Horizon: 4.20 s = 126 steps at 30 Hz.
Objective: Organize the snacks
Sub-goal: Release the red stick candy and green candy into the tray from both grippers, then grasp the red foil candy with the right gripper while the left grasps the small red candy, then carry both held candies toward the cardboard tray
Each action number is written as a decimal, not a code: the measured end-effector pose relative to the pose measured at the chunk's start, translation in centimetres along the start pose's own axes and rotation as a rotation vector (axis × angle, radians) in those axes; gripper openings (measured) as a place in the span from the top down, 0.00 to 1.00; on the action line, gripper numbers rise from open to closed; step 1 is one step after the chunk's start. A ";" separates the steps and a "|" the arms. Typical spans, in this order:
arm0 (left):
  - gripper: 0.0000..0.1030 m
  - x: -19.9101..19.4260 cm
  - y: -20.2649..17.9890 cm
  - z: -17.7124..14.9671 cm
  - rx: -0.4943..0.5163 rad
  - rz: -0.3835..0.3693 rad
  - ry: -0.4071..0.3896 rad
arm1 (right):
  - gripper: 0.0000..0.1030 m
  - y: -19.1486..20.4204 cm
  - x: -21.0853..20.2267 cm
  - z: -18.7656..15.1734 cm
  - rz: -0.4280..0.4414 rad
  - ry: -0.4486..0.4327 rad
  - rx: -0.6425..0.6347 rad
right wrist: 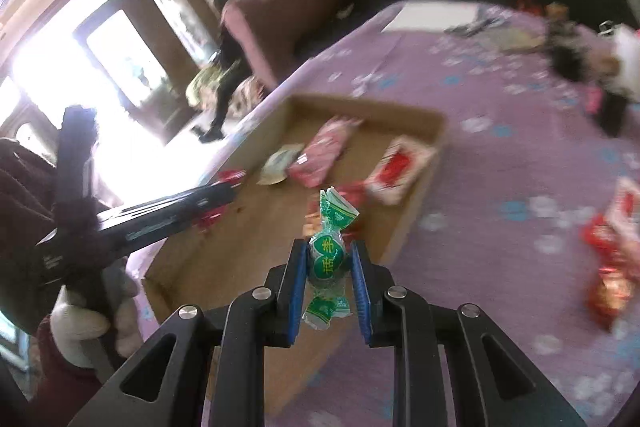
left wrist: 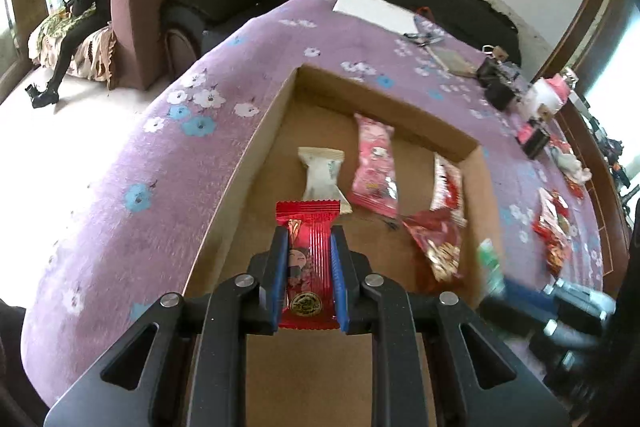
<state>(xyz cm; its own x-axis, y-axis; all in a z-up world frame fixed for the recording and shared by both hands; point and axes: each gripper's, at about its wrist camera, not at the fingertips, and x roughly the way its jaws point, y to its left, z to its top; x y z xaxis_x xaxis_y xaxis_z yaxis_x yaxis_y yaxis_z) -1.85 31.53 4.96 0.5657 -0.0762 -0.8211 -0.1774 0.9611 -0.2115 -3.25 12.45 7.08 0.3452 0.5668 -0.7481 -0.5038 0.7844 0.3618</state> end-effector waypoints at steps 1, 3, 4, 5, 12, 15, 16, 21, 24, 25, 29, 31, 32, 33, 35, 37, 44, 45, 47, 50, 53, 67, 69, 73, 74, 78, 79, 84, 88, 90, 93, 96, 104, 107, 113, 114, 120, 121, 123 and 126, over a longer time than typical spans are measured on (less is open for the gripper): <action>0.83 0.3 0.0 0.2 0.000 0.005 0.001 | 0.79 0.3 0.7 0.0 0.009 0.015 -0.003; 0.83 0.7 0.1 0.4 -0.009 0.004 0.012 | 0.79 1.1 2.3 0.0 0.017 0.040 -0.013; 0.82 0.9 0.2 0.6 -0.016 -0.003 0.016 | 0.79 1.3 3.0 0.0 0.016 0.049 -0.016; 0.81 0.9 0.3 0.7 -0.021 -0.005 0.014 | 0.79 1.5 3.5 0.1 0.012 0.056 -0.016; 0.51 -0.2 1.0 0.7 -0.063 -0.020 -0.003 | 0.63 2.1 4.6 0.2 0.043 0.048 -0.010; 0.51 -1.6 1.0 0.4 -0.083 -0.026 -0.029 | 0.61 2.1 2.8 0.4 0.058 -0.005 -0.011; 0.51 -2.2 0.9 0.3 -0.084 -0.026 -0.042 | 0.61 1.8 1.6 0.3 0.063 -0.028 -0.009; 0.42 -6.1 -1.7 -1.6 -0.047 -0.078 -0.107 | 0.59 -3.1 -5.2 -0.9 -0.001 -0.149 0.064; 0.35 -7.5 -3.7 -3.0 -0.022 -0.138 -0.119 | 0.59 -8.3 -9.1 -2.4 -0.091 -0.208 0.150; 0.35 -7.8 -4.4 -3.4 -0.007 -0.157 -0.116 | 0.57 -10.0 -10.3 -3.1 -0.132 -0.224 0.178; 0.35 -7.8 -7.9 -5.3 0.043 -0.205 -0.085 | 0.56 -16.3 -13.4 -5.5 -0.265 -0.242 0.309; 0.35 -7.6 -9.4 -6.0 0.068 -0.219 -0.068 | 0.56 -18.2 -13.2 -6.1 -0.278 -0.223 0.344; 0.35 -7.5 -10.3 -6.4 0.086 -0.224 -0.060 | 0.56 -18.9 -12.9 -6.3 -0.282 -0.209 0.360; 0.36 -7.4 -11.1 -6.7 0.104 -0.225 -0.055 | 0.56 -19.3 -12.4 -6.4 -0.286 -0.196 0.376; 0.36 -7.4 -12.2 -7.1 0.130 -0.220 -0.052 | 0.56 -19.7 -11.6 -6.6 -0.291 -0.183 0.389; 0.36 -7.3 -12.9 -7.3 0.142 -0.220 -0.048 | 0.56 -19.5 -10.3 -6.3 -0.312 -0.174 0.376; 0.36 -6.5 -14.5 -6.7 0.147 -0.222 -0.034 | 0.82 -17.5 -7.9 -6.8 -0.310 -0.109 0.280; 0.36 -6.2 -15.0 -6.6 0.154 -0.224 -0.026 | 0.83 -17.0 -8.0 -7.1 -0.297 -0.096 0.262; 0.36 -5.3 -16.3 -6.3 0.167 -0.236 -0.006 | 0.83 -16.4 -8.4 -7.7 -0.291 -0.080 0.245; 0.36 -3.8 -18.2 -6.1 0.187 -0.250 0.019 | 0.85 -16.5 -9.6 -8.9 -0.313 -0.076 0.240; 0.36 -1.8 -20.3 -5.6 0.190 -0.270 0.057 | 0.84 -17.5 -10.7 -9.5 -0.391 -0.094 0.231; 0.36 8.3 -29.0 -2.2 0.219 -0.261 0.125 | 0.34 -18.7 -11.0 -9.5 -0.354 -0.216 0.239; 0.36 8.8 -30.0 -2.4 0.260 -0.232 0.091 | 0.36 -18.9 -10.9 -9.4 -0.372 -0.219 0.241; 0.76 8.6 -32.1 -4.1 0.423 -0.158 0.060 | 0.71 -19.8 -10.3 -9.4 -0.377 -0.196 0.272; 0.77 8.2 -32.2 -4.7 0.452 -0.156 0.050 | 0.73 -19.9 -10.5 -9.4 -0.383 -0.201 0.272; 0.84 6.5 -31.0 -5.4 0.446 -0.196 0.055 | 0.75 -19.8 -10.7 -9.7 -0.379 -0.209 0.268; 0.84 6.0 -30.6 -5.4 0.434 -0.207 0.052 | 0.76 -19.7 -10.8 -9.7 -0.382 -0.213 0.263; 0.84 3.3 -28.2 -5.6 0.398 -0.245 0.027 | 0.77 -19.2 -11.0 -10.0 -0.382 -0.223 0.254; 0.84 1.7 -26.7 -6.3 0.387 -0.266 0.022 | 0.77 -19.2 -11.2 -10.3 -0.382 -0.227 0.260; 0.84 1.2 -25.9 -6.9 0.373 -0.267 0.024 | 0.77 -19.2 -11.3 -10.3 -0.381 -0.227 0.265; 0.84 1.4 -25.1 -7.6 0.352 -0.254 0.033 | 0.77 -19.3 -11.6 -10.4 -0.376 -0.238 0.274; 0.84 2.4 -24.7 -8.1 0.338 -0.237 0.056 | 0.80 -19.2 -12.0 -10.4 -0.356 -0.265 0.276; 0.84 1.1 -22.9 -10.5 0.255 -0.272 0.060 | 0.84 -17.6 -11.9 -10.2 -0.377 -0.269 0.207; 0.83 0.6 -22.2 -11.3 0.217 -0.291 0.057 | 0.86 -17.7 -11.7 -10.3 -0.387 -0.259 0.200; 0.83 -0.6 -21.4 -11.8 0.189 -0.286 0.048 | 0.79 -18.4 -11.0 -10.2 -0.384 -0.220 0.216; 0.83 -0.9 -21.2 -11.9 0.185 -0.287 0.042 | 0.67 -18.6 -10.8 -10.1 -0.374 -0.205 0.221; 0.83 -2.5 -20.2 -12.5 0.171 -0.301 0.016 | 0.31 -19.0 -10.3 -9.6 -0.351 -0.220 0.255; 0.83 -2.7 -20.1 -12.5 0.171 -0.303 0.010 | 0.33 -18.9 -10.0 -9.5 -0.351 -0.206 0.252; 0.83 -3.3 -19.8 -12.6 0.172 -0.308 -0.001 | 0.51 -18.6 -9.8 -9.5 -0.362 -0.199 0.236; 0.83 -4.0 -19.3 -12.8 0.169 -0.312 -0.014 | 0.73 -18.1 -9.4 -9.4 -0.403 -0.185 0.216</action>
<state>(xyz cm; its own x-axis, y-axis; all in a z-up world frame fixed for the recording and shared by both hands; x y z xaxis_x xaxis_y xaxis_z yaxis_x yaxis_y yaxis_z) -11.00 9.91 5.58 0.5830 -0.3706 -0.7230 0.1411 0.9226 -0.3591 -4.85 -9.48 2.32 0.6235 0.2269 -0.7482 -0.1318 0.9738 0.1854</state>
